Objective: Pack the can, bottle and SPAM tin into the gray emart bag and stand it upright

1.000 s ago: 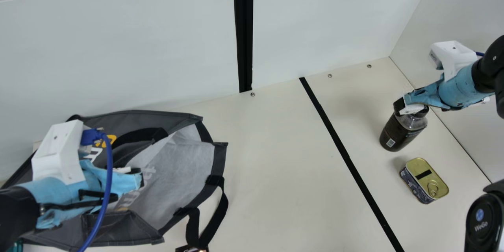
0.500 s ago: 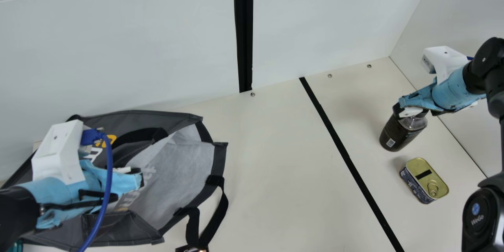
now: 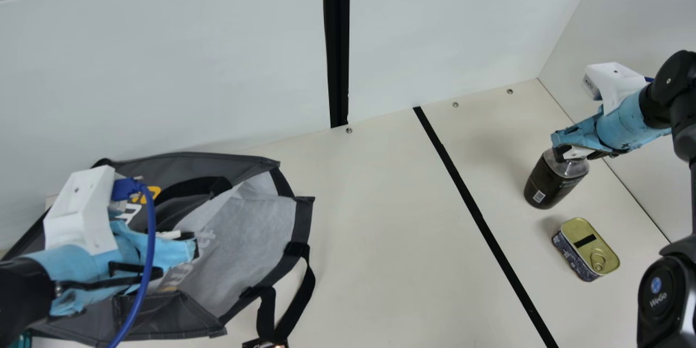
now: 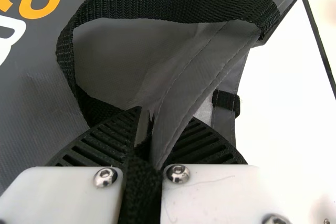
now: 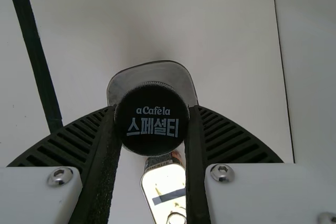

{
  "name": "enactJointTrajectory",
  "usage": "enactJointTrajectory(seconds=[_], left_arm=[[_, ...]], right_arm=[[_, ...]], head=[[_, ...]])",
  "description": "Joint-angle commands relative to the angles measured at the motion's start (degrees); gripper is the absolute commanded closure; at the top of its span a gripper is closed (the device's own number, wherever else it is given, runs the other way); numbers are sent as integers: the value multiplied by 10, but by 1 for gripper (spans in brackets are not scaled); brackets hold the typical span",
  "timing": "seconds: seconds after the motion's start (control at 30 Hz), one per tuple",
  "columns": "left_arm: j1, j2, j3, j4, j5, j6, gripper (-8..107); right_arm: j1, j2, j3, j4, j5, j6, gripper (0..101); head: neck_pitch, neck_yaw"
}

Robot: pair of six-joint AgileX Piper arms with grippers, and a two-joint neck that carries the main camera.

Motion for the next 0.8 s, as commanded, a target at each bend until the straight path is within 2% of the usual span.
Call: enactJointTrajectory(seconds=[0.0,0.4,0.77], left_arm=[[0,0,0,0,0,0,107],[0,0,0,0,0,0,107],[0,0,0,0,0,0,107]], right_arm=[[1,0,-6,9,-1,-5,101],[17,-6,-37,38,-1,-42,101],[42,-26,-27,64,-1,-86,101]], head=[[-13,-1],[-13,-1],[-13,-1]])
